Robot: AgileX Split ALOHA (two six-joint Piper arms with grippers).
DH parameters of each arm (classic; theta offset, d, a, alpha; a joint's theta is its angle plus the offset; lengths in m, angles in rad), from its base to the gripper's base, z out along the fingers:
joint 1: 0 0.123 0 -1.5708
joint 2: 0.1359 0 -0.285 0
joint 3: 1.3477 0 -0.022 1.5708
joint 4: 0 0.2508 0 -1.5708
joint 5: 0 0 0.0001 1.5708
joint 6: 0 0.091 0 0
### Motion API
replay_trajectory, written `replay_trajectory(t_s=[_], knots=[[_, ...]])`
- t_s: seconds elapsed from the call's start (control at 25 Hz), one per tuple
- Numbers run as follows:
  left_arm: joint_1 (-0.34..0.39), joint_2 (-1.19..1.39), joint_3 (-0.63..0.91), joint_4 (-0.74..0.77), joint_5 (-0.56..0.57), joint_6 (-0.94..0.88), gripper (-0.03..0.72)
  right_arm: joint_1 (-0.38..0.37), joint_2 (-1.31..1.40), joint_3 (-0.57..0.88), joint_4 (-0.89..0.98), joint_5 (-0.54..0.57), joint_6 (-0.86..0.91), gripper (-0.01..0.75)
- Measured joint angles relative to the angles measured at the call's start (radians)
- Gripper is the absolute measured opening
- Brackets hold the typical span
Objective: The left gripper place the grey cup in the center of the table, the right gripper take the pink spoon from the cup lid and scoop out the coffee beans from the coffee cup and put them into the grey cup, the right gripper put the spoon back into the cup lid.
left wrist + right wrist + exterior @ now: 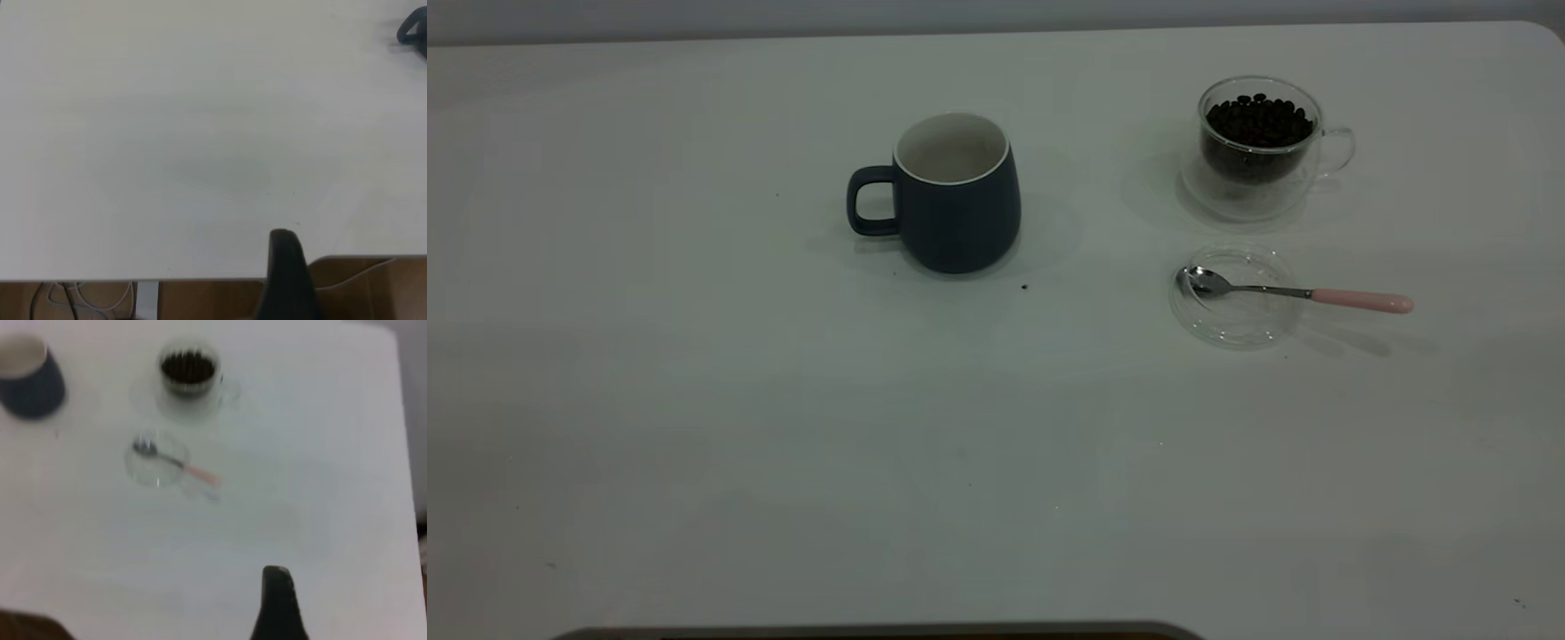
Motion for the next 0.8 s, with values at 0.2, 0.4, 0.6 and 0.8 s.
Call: replay_trajectory(t_s=[0.2, 0.4, 0.6, 0.8], knots=[[0.0, 0.0, 0.0, 0.0, 0.0, 0.0, 0.586, 0.0, -0.065, 0.049, -0.019, 0.002, 0.014, 0.589], [0.0, 0.0, 0.0, 0.0, 0.0, 0.001, 0.586, 0.0, -0.066, 0.116, -0.023, 0.018, 0.025, 0.589], [0.0, 0.0, 0.0, 0.0, 0.0, 0.001, 0.586, 0.0, -0.1, 0.118, -0.042, 0.013, 0.08, 0.589], [0.0, 0.0, 0.0, 0.0, 0.0, 0.001, 0.586, 0.0, -0.105, 0.127, -0.068, 0.008, 0.084, 0.589]])
